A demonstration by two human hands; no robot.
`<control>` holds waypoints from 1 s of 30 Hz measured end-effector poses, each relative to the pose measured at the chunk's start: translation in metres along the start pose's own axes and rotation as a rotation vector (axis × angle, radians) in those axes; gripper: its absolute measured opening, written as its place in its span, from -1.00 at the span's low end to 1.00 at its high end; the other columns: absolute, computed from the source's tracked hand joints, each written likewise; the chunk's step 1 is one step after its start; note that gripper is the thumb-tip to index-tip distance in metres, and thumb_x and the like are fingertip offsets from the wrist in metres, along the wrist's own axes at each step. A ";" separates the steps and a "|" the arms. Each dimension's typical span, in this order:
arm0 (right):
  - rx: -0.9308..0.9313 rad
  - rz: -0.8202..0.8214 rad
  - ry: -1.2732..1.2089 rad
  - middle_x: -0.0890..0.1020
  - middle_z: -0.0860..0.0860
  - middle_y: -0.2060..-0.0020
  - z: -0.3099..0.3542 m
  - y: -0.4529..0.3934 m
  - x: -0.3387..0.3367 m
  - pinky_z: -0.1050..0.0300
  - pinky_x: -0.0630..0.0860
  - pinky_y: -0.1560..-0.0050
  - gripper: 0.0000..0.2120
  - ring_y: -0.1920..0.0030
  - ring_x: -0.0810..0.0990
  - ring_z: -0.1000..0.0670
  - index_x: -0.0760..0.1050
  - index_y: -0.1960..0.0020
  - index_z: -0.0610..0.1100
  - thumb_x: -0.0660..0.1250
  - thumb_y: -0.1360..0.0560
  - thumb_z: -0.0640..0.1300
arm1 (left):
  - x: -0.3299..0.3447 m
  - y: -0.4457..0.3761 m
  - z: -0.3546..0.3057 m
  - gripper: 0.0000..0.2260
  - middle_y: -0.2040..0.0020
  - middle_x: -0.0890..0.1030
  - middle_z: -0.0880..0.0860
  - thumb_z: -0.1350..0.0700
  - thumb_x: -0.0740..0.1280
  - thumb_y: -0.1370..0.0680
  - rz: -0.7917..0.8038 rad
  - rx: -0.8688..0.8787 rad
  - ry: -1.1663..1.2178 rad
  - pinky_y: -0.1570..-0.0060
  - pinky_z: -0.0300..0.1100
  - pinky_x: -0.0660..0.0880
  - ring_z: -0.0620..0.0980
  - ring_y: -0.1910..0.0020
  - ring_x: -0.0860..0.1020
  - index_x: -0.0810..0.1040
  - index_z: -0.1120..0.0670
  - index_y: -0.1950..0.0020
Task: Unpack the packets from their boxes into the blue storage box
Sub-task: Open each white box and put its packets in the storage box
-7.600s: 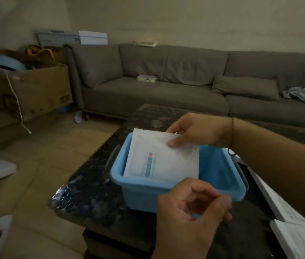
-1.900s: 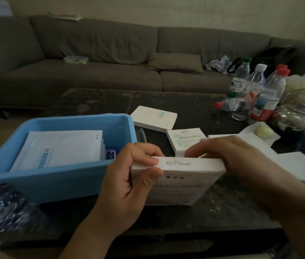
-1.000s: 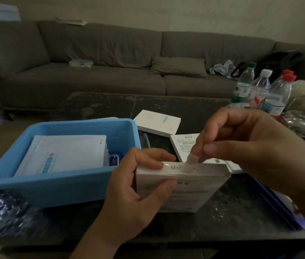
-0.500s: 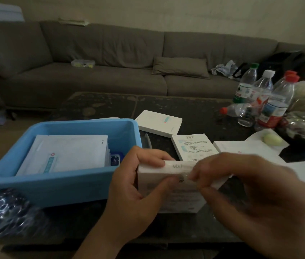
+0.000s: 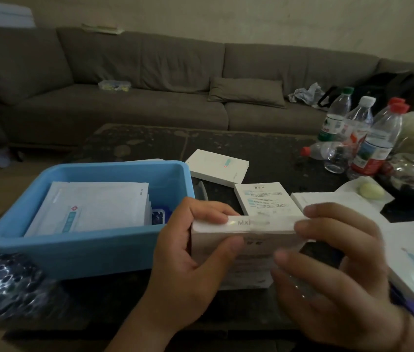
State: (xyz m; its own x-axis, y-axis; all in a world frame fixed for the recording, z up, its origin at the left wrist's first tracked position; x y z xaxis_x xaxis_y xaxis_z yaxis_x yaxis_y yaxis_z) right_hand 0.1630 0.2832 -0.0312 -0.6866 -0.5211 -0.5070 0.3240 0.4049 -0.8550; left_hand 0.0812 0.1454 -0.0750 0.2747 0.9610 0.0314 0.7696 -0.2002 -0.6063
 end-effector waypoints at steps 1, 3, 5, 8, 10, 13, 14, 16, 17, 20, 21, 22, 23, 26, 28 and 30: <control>0.042 0.033 -0.036 0.44 -0.07 -0.13 -0.006 -0.002 0.006 0.04 0.44 -0.17 -0.52 -0.19 0.44 -0.04 0.41 -0.19 -0.05 0.46 -0.31 -0.11 | 0.001 0.000 -0.001 -0.80 -0.09 0.61 -0.05 0.05 0.43 -0.46 0.001 0.008 -0.007 0.17 -0.20 0.62 0.06 -0.14 0.59 0.48 -0.08 -0.03; 0.280 0.065 -0.201 0.45 -0.04 -0.23 -0.027 -0.008 0.015 0.06 0.42 -0.22 -0.46 -0.29 0.42 0.02 0.36 -0.29 -0.06 0.42 -0.37 0.06 | 0.002 0.001 -0.003 -0.80 -0.10 0.59 -0.10 0.10 0.40 -0.47 0.015 0.031 -0.046 0.19 -0.21 0.62 0.01 -0.15 0.58 0.47 -0.06 -0.05; 0.581 0.085 -0.388 0.54 0.08 -0.21 -0.046 -0.009 0.024 0.08 0.45 -0.18 -0.48 -0.27 0.48 0.08 0.47 -0.24 0.02 0.21 -0.45 0.35 | 0.004 0.001 -0.005 -0.81 -0.11 0.58 -0.15 0.12 0.37 -0.49 0.035 0.057 -0.080 0.20 -0.23 0.62 -0.04 -0.15 0.57 0.46 -0.05 -0.06; 0.769 0.153 -0.468 0.66 0.24 0.03 -0.055 -0.008 0.036 0.37 0.49 0.08 -0.34 -0.08 0.58 0.22 0.65 0.11 0.12 -0.06 -0.42 0.52 | 0.004 0.000 -0.007 -0.83 -0.10 0.57 -0.17 0.10 0.37 -0.50 0.035 0.074 -0.111 0.20 -0.27 0.62 -0.06 -0.15 0.55 0.46 -0.09 -0.04; 0.758 0.197 -0.490 0.65 0.30 0.04 -0.050 -0.014 0.038 0.43 0.49 0.15 -0.47 -0.03 0.59 0.25 0.66 0.11 0.14 0.07 -0.42 0.46 | 0.004 -0.001 -0.007 -0.84 -0.09 0.57 -0.15 0.10 0.36 -0.50 0.035 0.076 -0.110 0.19 -0.28 0.61 -0.04 -0.14 0.56 0.47 -0.08 -0.05; 0.658 0.170 -0.461 0.66 0.28 -0.01 -0.046 -0.017 0.030 0.37 0.54 0.06 -0.77 -0.12 0.59 0.23 0.68 0.10 0.14 0.35 -0.40 0.21 | 0.004 -0.001 -0.008 -0.84 -0.08 0.58 -0.12 0.12 0.35 -0.51 0.043 0.092 -0.106 0.15 -0.27 0.60 -0.01 -0.12 0.57 0.47 -0.03 -0.06; 0.621 0.146 -0.468 0.66 0.26 -0.03 -0.044 -0.017 0.027 0.33 0.55 0.03 -0.82 -0.14 0.58 0.20 0.68 0.08 0.12 0.39 -0.39 0.14 | 0.004 -0.001 -0.008 -0.84 -0.08 0.58 -0.12 0.13 0.35 -0.51 0.043 0.089 -0.101 0.15 -0.27 0.60 -0.01 -0.12 0.57 0.47 -0.02 -0.06; 0.532 0.105 -0.498 0.66 0.22 -0.05 -0.038 -0.016 0.022 0.21 0.55 -0.05 -0.87 -0.18 0.58 0.11 0.67 0.09 0.08 0.43 -0.39 0.05 | 0.004 -0.001 -0.007 -0.84 -0.08 0.58 -0.12 0.12 0.35 -0.51 0.042 0.075 -0.085 0.16 -0.28 0.60 -0.02 -0.11 0.58 0.47 -0.01 -0.06; 0.482 0.098 -0.498 0.66 0.20 -0.05 -0.034 -0.017 0.020 0.16 0.54 -0.09 -0.89 -0.19 0.58 0.07 0.67 0.10 0.05 0.44 -0.39 0.01 | 0.004 -0.001 -0.006 -0.85 -0.08 0.58 -0.11 0.12 0.36 -0.51 0.040 0.067 -0.074 0.16 -0.28 0.59 -0.01 -0.11 0.58 0.48 -0.01 -0.06; 0.291 0.111 -0.362 0.64 0.08 -0.09 -0.019 -0.016 0.017 0.10 0.50 -0.14 -0.90 -0.19 0.57 -0.03 0.68 0.13 -0.04 0.46 -0.39 -0.04 | 0.003 -0.001 -0.004 -0.85 -0.06 0.59 -0.08 0.11 0.36 -0.51 0.024 0.056 -0.067 0.17 -0.28 0.59 0.01 -0.09 0.59 0.48 -0.01 -0.05; 0.226 0.115 -0.292 0.62 0.04 -0.11 -0.014 -0.014 0.017 0.10 0.49 -0.14 -0.90 -0.19 0.55 -0.05 0.69 0.14 -0.06 0.46 -0.41 -0.05 | 0.002 -0.001 -0.004 -0.85 -0.06 0.59 -0.08 0.11 0.36 -0.50 0.020 0.056 -0.074 0.17 -0.28 0.58 0.02 -0.09 0.59 0.48 -0.02 -0.05; 0.167 0.116 -0.227 0.60 0.03 -0.13 -0.010 -0.012 0.018 0.11 0.48 -0.14 -0.89 -0.18 0.54 -0.05 0.70 0.14 -0.08 0.44 -0.44 -0.06 | 0.003 -0.001 -0.004 -0.85 -0.06 0.59 -0.08 0.10 0.36 -0.50 0.018 0.055 -0.080 0.17 -0.27 0.58 0.02 -0.09 0.58 0.48 -0.02 -0.05; 0.118 0.116 -0.175 0.57 0.01 -0.14 -0.007 -0.010 0.019 0.10 0.48 -0.13 -0.87 -0.17 0.54 -0.05 0.71 0.14 -0.09 0.42 -0.48 -0.07 | 0.003 0.000 -0.004 -0.84 -0.05 0.59 -0.08 0.09 0.36 -0.50 0.019 0.053 -0.082 0.16 -0.28 0.58 0.02 -0.09 0.58 0.48 -0.03 -0.05; -0.016 0.125 -0.047 0.51 -0.02 -0.19 -0.001 -0.003 0.025 -0.03 0.52 0.03 -0.93 -0.11 0.55 -0.08 0.63 0.02 -0.05 0.41 -0.51 -0.12 | 0.004 0.001 -0.005 -0.84 -0.05 0.59 -0.09 0.08 0.36 -0.49 0.018 0.042 -0.082 0.15 -0.28 0.58 0.01 -0.09 0.58 0.48 -0.04 -0.05; -0.093 0.147 0.009 0.49 -0.04 -0.21 0.000 0.001 0.030 -0.06 0.50 0.12 -0.85 -0.08 0.55 -0.11 0.53 -0.06 -0.05 0.42 -0.50 -0.12 | 0.003 0.002 -0.005 -0.83 -0.05 0.59 -0.09 0.07 0.37 -0.48 0.011 0.036 -0.073 0.17 -0.29 0.58 0.01 -0.08 0.58 0.49 -0.04 -0.04; -0.141 0.180 0.050 0.45 -0.08 -0.24 -0.001 0.005 0.035 -0.08 0.49 0.14 -0.85 -0.10 0.52 -0.13 0.50 -0.07 -0.05 0.39 -0.52 -0.11 | 0.002 0.001 -0.002 -0.79 -0.04 0.59 -0.08 0.05 0.43 -0.43 -0.013 0.003 -0.042 0.20 -0.31 0.58 0.00 -0.07 0.59 0.50 -0.06 -0.02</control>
State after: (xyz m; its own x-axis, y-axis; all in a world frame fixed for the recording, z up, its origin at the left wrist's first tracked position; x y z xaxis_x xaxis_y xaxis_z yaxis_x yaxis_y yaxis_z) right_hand 0.1398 0.2682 -0.0534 -0.6588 -0.3945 -0.6406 0.3523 0.5906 -0.7260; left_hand 0.0843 0.1470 -0.0741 0.2403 0.9707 0.0065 0.7716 -0.1869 -0.6080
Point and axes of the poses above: each hand's wrist, its own y-axis away from the middle knuckle, its own x-axis out of the palm, z = x × y, the point moved 9 cm from there along -y, towards the middle knuckle
